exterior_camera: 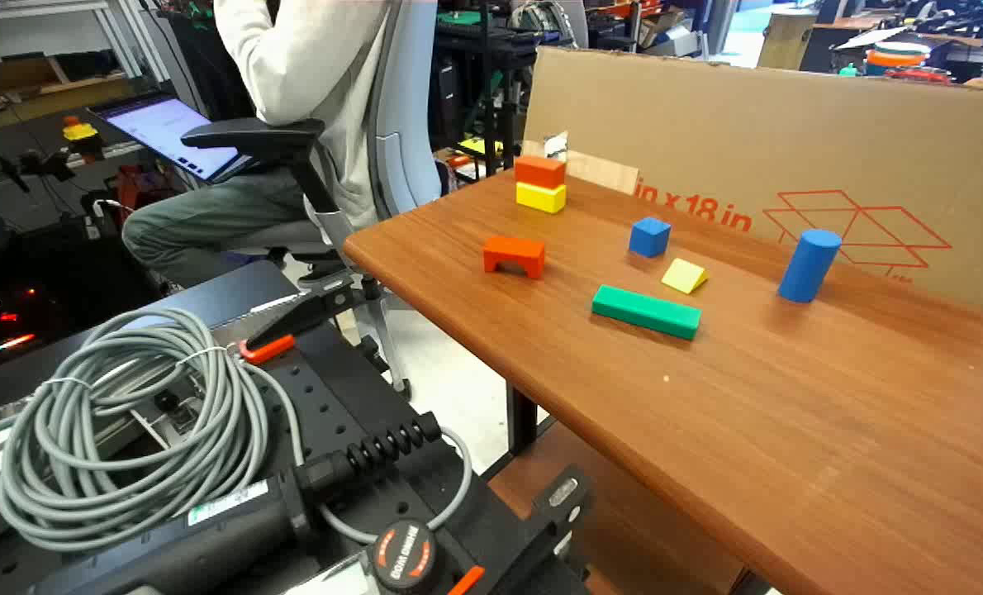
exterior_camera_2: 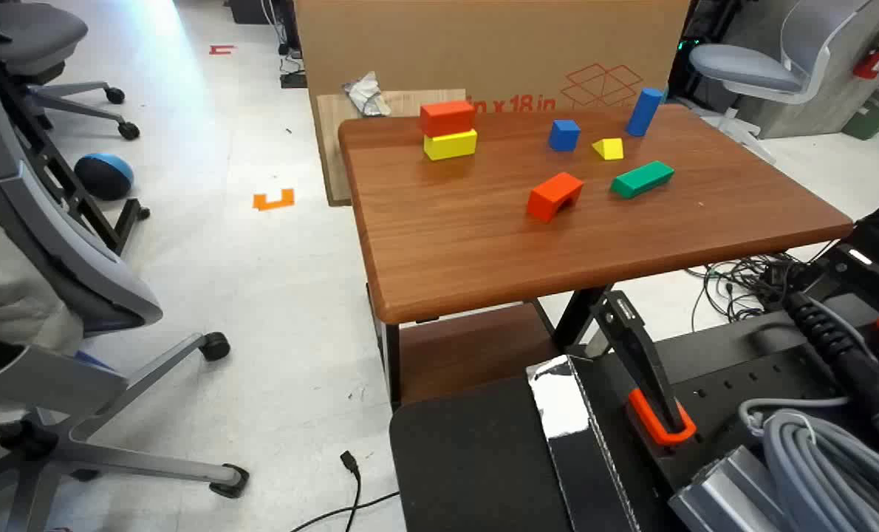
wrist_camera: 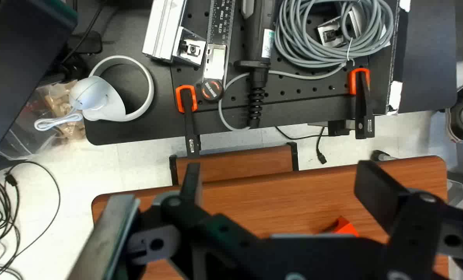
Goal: Remove the orange block from the top of the yellow block
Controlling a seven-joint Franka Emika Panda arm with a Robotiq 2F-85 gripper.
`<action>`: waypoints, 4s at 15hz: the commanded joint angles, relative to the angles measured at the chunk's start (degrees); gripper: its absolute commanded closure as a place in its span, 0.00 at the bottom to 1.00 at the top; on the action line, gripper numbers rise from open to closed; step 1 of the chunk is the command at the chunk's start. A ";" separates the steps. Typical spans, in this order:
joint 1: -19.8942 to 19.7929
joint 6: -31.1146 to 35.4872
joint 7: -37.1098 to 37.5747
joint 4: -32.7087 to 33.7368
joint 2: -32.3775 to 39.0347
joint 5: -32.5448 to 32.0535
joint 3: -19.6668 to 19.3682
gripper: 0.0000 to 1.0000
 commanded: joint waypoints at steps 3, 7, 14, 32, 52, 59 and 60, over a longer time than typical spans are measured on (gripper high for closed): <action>-0.58 -0.16 -0.19 0.11 0.04 0.20 0.54 0.00; -0.58 -0.16 -0.19 0.11 0.04 0.20 0.54 0.00; -0.58 -0.16 -0.19 0.11 0.04 0.20 0.54 0.00; 2.58 8.35 3.33 3.93 11.25 5.91 3.50 0.00; 12.13 20.75 14.66 36.84 46.31 -1.41 11.77 0.00; 14.96 17.75 15.15 48.44 57.48 -4.20 11.87 0.00; 15.02 17.33 14.65 49.95 58.98 -3.87 11.94 0.00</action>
